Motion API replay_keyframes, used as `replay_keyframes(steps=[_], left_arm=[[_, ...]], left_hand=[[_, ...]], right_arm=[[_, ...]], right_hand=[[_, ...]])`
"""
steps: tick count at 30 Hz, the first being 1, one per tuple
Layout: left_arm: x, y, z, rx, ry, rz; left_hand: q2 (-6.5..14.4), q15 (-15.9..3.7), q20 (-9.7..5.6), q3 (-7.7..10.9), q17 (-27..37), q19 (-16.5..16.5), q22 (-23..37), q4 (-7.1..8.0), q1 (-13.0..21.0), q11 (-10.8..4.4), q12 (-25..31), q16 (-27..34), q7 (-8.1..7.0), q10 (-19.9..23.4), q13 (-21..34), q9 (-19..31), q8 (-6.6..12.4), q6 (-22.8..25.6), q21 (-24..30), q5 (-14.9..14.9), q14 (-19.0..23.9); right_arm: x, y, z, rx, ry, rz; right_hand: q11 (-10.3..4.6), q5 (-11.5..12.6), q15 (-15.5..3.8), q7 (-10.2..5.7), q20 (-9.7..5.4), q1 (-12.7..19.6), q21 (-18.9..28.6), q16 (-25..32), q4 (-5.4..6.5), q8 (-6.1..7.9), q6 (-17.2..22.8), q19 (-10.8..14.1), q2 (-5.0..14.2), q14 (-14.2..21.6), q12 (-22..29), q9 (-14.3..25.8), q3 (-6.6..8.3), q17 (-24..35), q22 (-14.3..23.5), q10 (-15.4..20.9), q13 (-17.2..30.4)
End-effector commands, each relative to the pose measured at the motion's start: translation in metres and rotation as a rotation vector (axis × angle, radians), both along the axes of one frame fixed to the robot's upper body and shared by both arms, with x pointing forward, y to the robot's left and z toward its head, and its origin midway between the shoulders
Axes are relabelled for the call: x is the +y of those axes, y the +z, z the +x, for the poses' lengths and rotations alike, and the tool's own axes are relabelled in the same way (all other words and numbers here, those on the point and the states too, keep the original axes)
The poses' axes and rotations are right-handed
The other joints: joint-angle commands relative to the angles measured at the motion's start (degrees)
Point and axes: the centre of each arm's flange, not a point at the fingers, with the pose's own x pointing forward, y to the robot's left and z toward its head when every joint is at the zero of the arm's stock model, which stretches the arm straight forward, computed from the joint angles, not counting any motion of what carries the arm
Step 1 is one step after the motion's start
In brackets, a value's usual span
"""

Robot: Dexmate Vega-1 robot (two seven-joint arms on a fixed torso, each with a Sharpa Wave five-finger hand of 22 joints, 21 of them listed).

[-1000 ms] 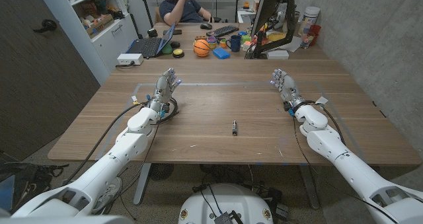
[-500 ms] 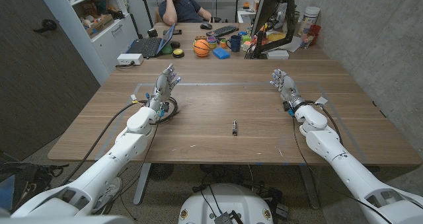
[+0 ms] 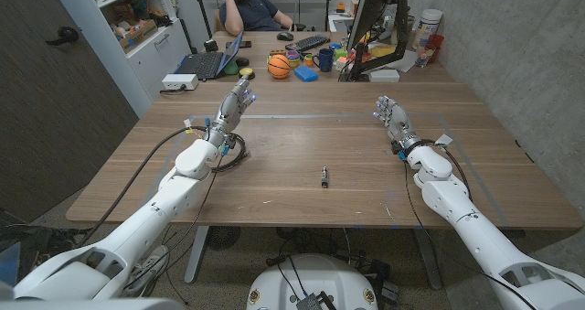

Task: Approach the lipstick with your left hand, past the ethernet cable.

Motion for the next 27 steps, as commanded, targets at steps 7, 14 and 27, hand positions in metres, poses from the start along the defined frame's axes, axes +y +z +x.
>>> replay_keyframes(steps=[7, 14, 27], left_arm=[[-0.03, 0.038, -0.018, -0.146, -0.041, 0.258], [-0.046, 0.048, -0.028, -0.198, -0.051, 0.367], [-0.071, 0.058, -0.038, -0.261, -0.011, 0.569]], left_hand=[[-1.92, 0.2, -0.69, -0.58, 0.11, -1.48, 0.1, -1.84, 1.34, -0.16, -0.22, -0.63, -0.54, -3.71, 0.11, 0.05, -0.31, -4.59, -1.17, 1.22, -1.81], [-2.33, 0.21, -0.82, -0.8, 0.13, -1.73, 0.09, -2.37, 1.85, -0.05, -0.2, -0.7, -0.55, -4.19, 0.11, 0.06, -0.28, -5.09, -1.46, 1.45, -2.13], [-2.78, -0.05, -0.63, -1.22, 0.16, -2.18, 0.1, -3.19, 2.75, 0.2, -0.19, -0.95, -0.58, -5.32, 0.13, 0.11, -0.19, -5.99, -1.99, 1.96, -3.26]], right_arm=[[0.002, 0.002, 0.002, -0.006, 0.001, -0.009], [0.003, 0.003, 0.002, -0.009, 0.002, -0.013], [0.004, 0.002, 0.002, -0.007, 0.002, -0.021]], right_hand=[[-0.34, 0.19, -0.28, 0.38, -0.55, -0.57, -0.26, -0.04, 0.05, 0.12, -0.05, -0.23, 4.47, -0.58, -0.04, 0.3, 0.28, 0.04, 0.07, 0.4, 0.24], [-0.35, 0.18, -0.25, 0.39, -0.48, -0.63, -0.37, -0.12, 0.01, 0.12, -0.02, -0.25, 4.43, -0.57, -0.07, 0.3, 0.28, 0.01, 0.07, 0.42, 0.24], [-0.43, 0.15, -0.26, 0.26, -0.53, -0.78, -0.55, -0.25, -0.02, 0.12, 0.06, -0.19, 4.44, -0.49, -0.11, 0.29, 0.28, -0.02, 0.07, 0.49, 0.24]])
